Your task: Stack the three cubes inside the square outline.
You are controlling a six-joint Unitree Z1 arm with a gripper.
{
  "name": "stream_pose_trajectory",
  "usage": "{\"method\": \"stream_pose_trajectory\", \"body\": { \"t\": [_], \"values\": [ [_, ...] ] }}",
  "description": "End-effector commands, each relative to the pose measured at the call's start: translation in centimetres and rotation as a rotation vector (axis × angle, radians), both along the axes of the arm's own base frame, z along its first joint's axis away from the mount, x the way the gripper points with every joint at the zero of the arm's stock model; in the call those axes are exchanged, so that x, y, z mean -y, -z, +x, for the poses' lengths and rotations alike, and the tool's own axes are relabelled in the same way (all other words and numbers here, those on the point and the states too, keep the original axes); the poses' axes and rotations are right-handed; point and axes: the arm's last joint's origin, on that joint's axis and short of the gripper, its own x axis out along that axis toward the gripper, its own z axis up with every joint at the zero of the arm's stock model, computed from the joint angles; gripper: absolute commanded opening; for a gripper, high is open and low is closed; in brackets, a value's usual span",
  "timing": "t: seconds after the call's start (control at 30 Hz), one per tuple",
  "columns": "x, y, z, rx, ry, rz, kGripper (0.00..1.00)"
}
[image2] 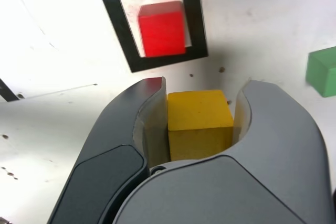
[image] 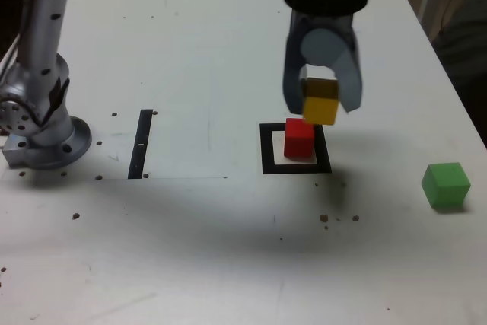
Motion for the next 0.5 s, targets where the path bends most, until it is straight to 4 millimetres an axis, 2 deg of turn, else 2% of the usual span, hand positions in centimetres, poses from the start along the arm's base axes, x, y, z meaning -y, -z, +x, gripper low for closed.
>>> {"method": "stream_pose_trajectory", "body": {
  "t": [0.0, 0.23, 0.47],
  "values": [
    [-0.6, 0.2, -0.5, 0.012, 0.001, -0.003, 0.23],
    [-2.5, 2.1, -1.4, 0.005, -0.003, -0.003, 0.23],
    [-3.0, 2.8, -1.3, 0.013, 0.002, 0.0, 0.23]
  ]
}}
